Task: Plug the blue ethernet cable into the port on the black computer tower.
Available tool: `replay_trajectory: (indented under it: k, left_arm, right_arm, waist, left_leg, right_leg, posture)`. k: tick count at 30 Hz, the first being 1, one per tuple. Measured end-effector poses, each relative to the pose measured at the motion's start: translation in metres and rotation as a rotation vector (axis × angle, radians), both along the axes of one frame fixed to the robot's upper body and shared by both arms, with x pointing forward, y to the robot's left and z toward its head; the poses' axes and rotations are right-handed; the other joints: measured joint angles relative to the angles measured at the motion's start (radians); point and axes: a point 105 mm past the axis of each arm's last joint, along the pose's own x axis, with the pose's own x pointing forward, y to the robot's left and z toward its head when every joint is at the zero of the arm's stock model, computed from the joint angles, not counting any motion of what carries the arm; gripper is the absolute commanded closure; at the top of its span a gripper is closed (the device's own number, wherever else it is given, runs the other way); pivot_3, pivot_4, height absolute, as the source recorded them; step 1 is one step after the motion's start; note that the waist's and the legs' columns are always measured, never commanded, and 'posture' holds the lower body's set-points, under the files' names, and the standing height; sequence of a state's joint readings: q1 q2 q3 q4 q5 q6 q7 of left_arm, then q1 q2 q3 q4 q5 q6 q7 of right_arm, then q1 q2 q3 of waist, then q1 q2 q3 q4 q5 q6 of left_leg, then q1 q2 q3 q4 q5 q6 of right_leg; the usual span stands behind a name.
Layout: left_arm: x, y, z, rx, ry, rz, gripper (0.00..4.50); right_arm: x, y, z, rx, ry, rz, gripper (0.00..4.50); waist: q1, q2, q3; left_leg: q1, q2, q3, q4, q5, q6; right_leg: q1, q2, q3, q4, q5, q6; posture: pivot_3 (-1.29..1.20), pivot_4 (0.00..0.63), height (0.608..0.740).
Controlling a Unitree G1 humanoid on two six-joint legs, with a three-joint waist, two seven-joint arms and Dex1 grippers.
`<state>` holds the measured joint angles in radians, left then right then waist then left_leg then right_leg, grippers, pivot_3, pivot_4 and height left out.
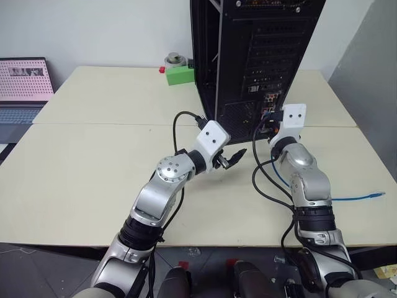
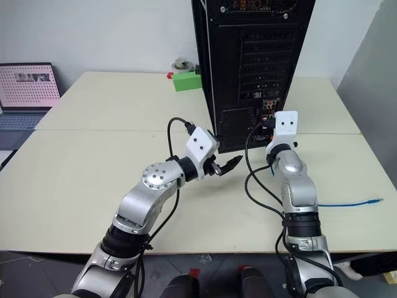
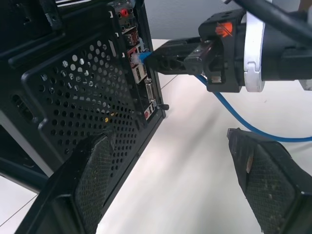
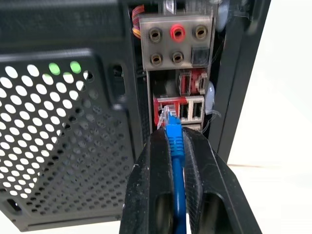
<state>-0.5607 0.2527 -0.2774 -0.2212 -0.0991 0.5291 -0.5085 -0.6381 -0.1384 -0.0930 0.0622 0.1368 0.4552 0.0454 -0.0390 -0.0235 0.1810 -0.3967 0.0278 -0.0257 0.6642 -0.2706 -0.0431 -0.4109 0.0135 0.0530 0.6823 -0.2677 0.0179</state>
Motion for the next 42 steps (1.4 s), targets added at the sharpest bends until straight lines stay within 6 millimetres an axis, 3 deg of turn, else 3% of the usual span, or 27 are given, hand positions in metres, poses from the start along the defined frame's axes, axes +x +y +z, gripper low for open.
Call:
replay_trajectory:
  k: [37,39,42]
  left_arm:
    - [-0.001,0.001,-0.002,0.001,-0.004,0.002,0.62]
    - [-0.001,0.001,-0.002,0.002,-0.005,0.002,0.62]
    - [0.0,0.001,-0.002,0.005,-0.006,0.004,0.62]
  right_arm:
    - [0.011,0.015,0.001,-0.05,-0.014,-0.007,4.48]
    - [0.011,0.015,0.001,-0.051,-0.014,-0.006,3.78]
    - [0.011,0.01,0.004,-0.065,-0.022,-0.017,3.23]
  waist:
    - [-0.021,0.0,0.0]
    - [-0.021,0.0,0.0]
    - [-0.018,0.0,0.0]
  left_leg:
    - [0.001,0.0,0.003,-0.001,0.0,0.0]
    - [0.001,0.0,0.003,-0.001,0.0,0.0]
    - [0.0,0.0,0.002,-0.001,0.0,0.0]
  right_leg:
    - [-0.004,0.002,0.015,0.001,0.001,0.001]
    - [-0.004,0.002,0.015,0.001,0.001,0.001]
    - [-0.004,0.002,0.014,0.0,0.001,0.002]
  posture:
    - [0.0,0.15,0.74]
    - [0.0,0.15,0.74]
    - [0.0,0.15,0.74]
